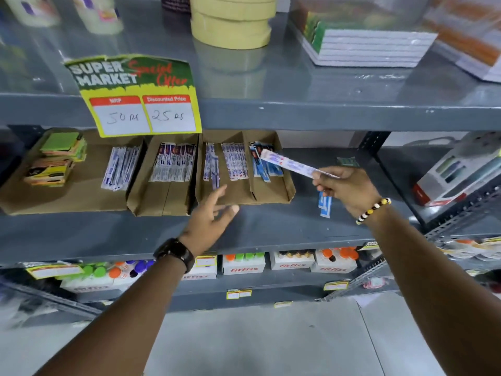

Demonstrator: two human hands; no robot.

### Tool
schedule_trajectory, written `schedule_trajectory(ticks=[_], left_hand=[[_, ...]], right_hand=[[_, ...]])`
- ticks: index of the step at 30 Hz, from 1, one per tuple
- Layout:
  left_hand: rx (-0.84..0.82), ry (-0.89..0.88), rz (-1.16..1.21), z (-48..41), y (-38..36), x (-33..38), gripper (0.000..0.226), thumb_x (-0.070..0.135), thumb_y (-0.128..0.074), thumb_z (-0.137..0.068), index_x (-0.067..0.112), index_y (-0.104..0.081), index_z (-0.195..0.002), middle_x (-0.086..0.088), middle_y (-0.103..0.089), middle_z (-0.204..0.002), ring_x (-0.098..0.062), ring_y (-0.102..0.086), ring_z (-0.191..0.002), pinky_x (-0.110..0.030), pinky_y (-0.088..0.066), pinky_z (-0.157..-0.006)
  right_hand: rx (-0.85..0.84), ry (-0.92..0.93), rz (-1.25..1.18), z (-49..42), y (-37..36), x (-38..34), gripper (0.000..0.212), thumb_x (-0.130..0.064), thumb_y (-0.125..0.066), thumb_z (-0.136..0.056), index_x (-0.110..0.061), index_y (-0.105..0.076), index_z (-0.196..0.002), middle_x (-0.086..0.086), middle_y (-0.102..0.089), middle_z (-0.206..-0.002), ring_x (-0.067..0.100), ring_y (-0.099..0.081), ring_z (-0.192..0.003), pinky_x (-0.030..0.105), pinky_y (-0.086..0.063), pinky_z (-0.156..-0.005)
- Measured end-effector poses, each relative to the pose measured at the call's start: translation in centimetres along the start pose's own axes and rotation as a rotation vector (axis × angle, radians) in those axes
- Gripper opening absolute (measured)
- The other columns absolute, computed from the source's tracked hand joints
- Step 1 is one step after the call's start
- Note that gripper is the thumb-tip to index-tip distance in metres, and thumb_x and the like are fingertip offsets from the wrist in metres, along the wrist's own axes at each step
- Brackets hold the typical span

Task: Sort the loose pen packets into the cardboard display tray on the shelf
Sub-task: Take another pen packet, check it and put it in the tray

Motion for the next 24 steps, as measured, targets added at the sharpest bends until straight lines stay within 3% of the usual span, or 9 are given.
schedule_trajectory(ticks=[4, 7, 13, 18, 24], left_hand=[[0.036, 0.081, 0.484, -0.6, 1.5, 4.1, 0.042, 0.024, -0.063, -0.094, 0.021, -0.053, -0.135, -0.005, -0.066, -0.126, -0.02, -0.069, -0.107, -0.035, -0.056, -0.094], [0.028, 0.105, 0.612, 0.0, 2.4, 5.6, 0.04, 0.031, -0.07, -0.082, 0.016, -0.064, -0.12, -0.006, -0.072, -0.109, -0.024, -0.072, -0.1, -0.035, -0.059, -0.087], [0.067, 0.102, 0.602, 1.1, 4.5, 5.7, 0.025, 0.02, -0.074, -0.082, 0.008, -0.074, -0.104, -0.012, -0.076, -0.094, -0.028, -0.073, -0.094, -0.03, -0.06, -0.079], [0.105, 0.104, 0.592, 1.8, 5.9, 5.6, 0.021, 0.02, -0.076, -0.081, 0.01, -0.077, -0.099, -0.011, -0.077, -0.09, -0.024, -0.074, -0.086, -0.026, -0.059, -0.073], [0.114, 0.12, 0.575, 1.7, 6.4, 5.9, 0.016, 0.012, -0.072, -0.087, 0.004, -0.074, -0.101, -0.011, -0.077, -0.089, -0.021, -0.074, -0.081, -0.025, -0.059, -0.07]], right_hand=[[-0.238, 0.002, 0.019, 1.5, -3.5, -2.4, 0.017, -0.016, -0.07, -0.087, -0.005, -0.073, -0.1, 0.006, -0.07, -0.078, 0.009, -0.057, -0.063, 0.019, -0.049, -0.055], [-0.339, -0.001, 0.023, 2.3, -5.4, -3.5, 0.022, -0.014, -0.07, -0.086, 0.001, -0.071, -0.103, 0.007, -0.069, -0.078, 0.009, -0.056, -0.062, 0.018, -0.048, -0.053], [-0.405, 0.006, 0.025, 3.2, -7.5, -4.3, 0.022, -0.014, -0.074, -0.083, 0.001, -0.073, -0.099, 0.011, -0.071, -0.077, 0.011, -0.059, -0.061, 0.019, -0.05, -0.054], [-0.391, -0.046, -0.158, 3.0, -7.6, -3.6, 0.035, -0.02, -0.077, -0.076, 0.001, -0.072, -0.104, 0.019, -0.074, -0.089, 0.018, -0.067, -0.069, 0.025, -0.059, -0.066], [-0.365, -0.092, -0.287, 3.3, -7.7, -3.3, 0.035, -0.018, -0.074, -0.074, 0.0, -0.071, -0.103, 0.022, -0.074, -0.092, 0.022, -0.073, -0.074, 0.026, -0.059, -0.065]])
Point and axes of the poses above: each hand's wrist, its own z-axis away from the middle knuckle, its own y-axis out of the back of the hand, x = y × z, the point moved 9 cm from there along -z, towards the middle knuckle
